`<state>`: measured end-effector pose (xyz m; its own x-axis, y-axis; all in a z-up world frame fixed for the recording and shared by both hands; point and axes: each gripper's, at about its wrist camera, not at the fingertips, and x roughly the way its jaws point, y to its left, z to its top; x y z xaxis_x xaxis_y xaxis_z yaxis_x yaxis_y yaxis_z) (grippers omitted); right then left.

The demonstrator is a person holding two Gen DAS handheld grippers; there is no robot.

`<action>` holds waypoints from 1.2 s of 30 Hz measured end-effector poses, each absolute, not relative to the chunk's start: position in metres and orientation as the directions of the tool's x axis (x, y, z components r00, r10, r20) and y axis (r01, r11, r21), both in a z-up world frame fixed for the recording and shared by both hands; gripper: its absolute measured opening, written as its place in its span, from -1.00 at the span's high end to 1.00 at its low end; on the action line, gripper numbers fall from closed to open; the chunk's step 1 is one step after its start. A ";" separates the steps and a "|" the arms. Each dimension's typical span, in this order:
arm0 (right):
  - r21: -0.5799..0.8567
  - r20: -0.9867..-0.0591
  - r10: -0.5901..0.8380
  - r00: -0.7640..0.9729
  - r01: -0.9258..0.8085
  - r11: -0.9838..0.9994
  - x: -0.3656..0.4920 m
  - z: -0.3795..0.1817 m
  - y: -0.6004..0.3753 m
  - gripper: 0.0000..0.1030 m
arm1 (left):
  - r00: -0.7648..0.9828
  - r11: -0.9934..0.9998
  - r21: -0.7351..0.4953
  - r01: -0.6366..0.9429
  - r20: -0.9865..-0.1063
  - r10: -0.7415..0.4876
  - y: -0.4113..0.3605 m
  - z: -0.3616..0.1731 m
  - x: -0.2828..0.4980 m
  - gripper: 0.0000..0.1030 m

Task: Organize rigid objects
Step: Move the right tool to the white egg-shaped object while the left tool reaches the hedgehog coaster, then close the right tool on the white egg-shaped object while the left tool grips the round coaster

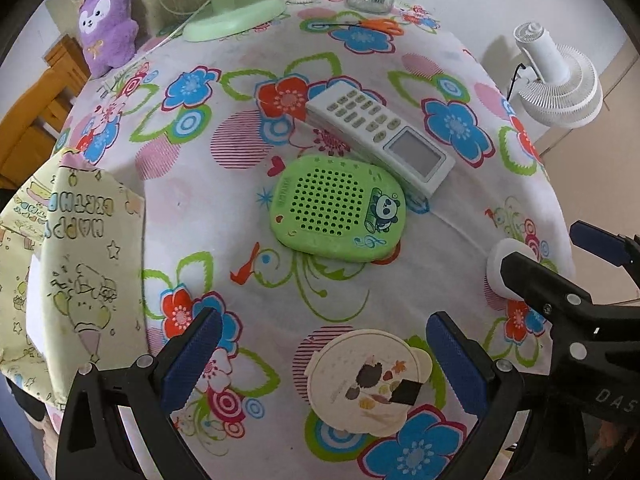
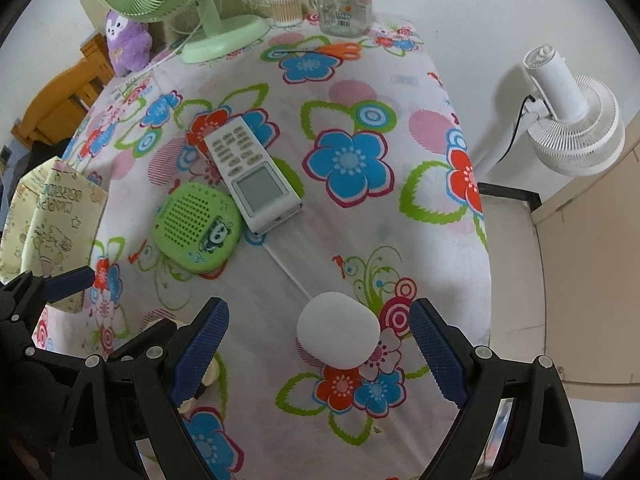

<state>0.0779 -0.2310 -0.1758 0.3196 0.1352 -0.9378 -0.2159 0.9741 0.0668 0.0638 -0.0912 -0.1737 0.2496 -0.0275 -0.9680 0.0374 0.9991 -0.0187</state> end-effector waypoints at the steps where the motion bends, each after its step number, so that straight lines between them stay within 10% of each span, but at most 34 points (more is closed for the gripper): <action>1: 0.063 -0.939 0.131 0.317 -0.214 0.975 0.079 -0.179 -0.232 -0.81 | 0.249 0.999 -0.020 0.041 -0.968 -0.030 -0.092 -0.175 0.064 -0.99; 13: 0.049 -0.959 0.101 0.266 -0.197 0.979 0.081 -0.212 -0.240 -0.80 | 0.212 1.000 -0.009 0.020 -0.977 -0.013 -0.093 -0.195 0.059 -0.99; 36: 0.014 -0.958 0.075 0.277 -0.217 0.976 0.077 -0.223 -0.231 -0.14 | 0.184 0.999 -0.043 0.013 -0.982 -0.045 -0.095 -0.203 0.051 -0.99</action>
